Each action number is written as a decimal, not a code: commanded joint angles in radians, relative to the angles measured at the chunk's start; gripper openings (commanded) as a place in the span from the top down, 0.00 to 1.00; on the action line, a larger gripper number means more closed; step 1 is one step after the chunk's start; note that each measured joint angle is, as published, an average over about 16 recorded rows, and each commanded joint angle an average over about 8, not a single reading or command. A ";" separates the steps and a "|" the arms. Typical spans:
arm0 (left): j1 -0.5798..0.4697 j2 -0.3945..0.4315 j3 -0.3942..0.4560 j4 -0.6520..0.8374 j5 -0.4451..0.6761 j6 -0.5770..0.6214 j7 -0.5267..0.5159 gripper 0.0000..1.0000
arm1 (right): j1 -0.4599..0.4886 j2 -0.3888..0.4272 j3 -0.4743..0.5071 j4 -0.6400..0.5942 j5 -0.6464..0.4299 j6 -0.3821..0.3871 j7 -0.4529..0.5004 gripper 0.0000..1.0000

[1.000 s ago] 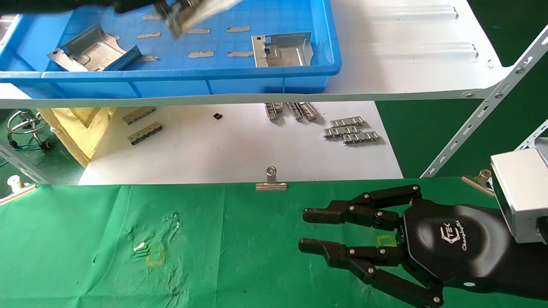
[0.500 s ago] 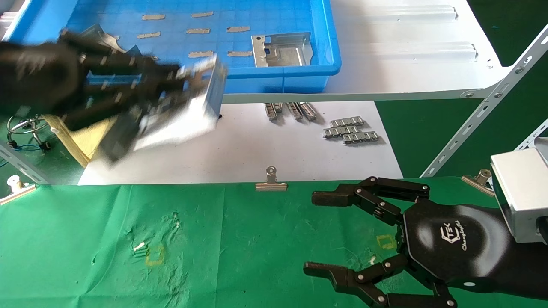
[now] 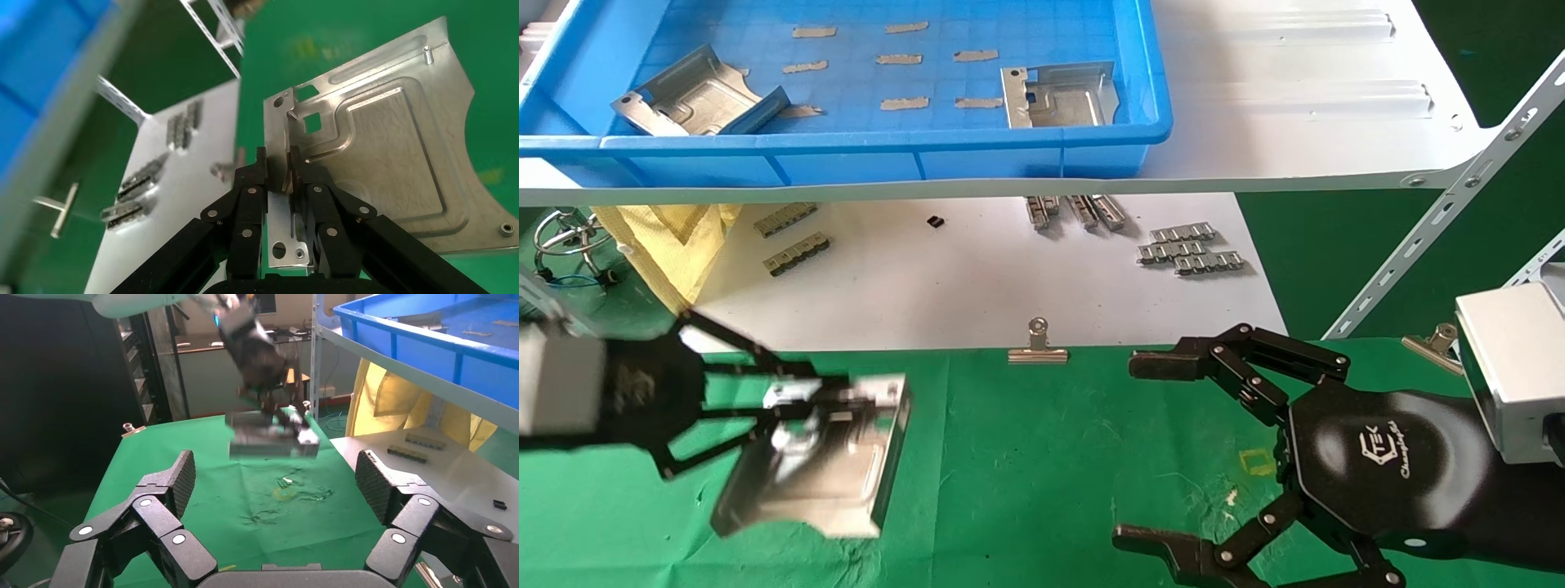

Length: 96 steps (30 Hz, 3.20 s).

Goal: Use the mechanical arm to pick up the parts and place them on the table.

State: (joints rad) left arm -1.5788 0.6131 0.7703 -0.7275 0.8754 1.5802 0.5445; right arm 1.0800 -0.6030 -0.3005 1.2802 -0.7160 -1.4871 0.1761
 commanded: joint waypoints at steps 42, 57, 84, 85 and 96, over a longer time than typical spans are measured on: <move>0.138 0.178 0.032 0.648 0.010 -0.024 0.755 0.00 | 0.000 0.001 -0.002 0.000 0.001 0.001 -0.001 0.00; 0.171 0.152 -0.007 0.649 -0.091 0.020 0.122 0.00 | 0.001 0.001 -0.003 0.000 0.002 0.001 -0.001 0.00; 0.364 0.106 -0.124 0.413 -0.253 0.011 -0.269 0.00 | 0.001 0.001 -0.003 -0.001 0.002 0.001 -0.002 0.00; 0.367 0.104 -0.131 0.395 -0.251 0.009 -0.278 0.00 | 0.001 0.001 -0.003 -0.001 0.003 0.001 -0.002 0.00; 0.395 0.082 -0.206 0.195 -0.229 -0.010 -0.373 0.00 | 0.001 0.001 -0.004 -0.001 0.003 0.001 -0.002 0.00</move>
State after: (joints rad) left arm -1.1833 0.6951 0.5640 -0.5320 0.6469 1.5699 0.1716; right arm 1.0811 -0.6016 -0.3045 1.2792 -0.7132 -1.4856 0.1739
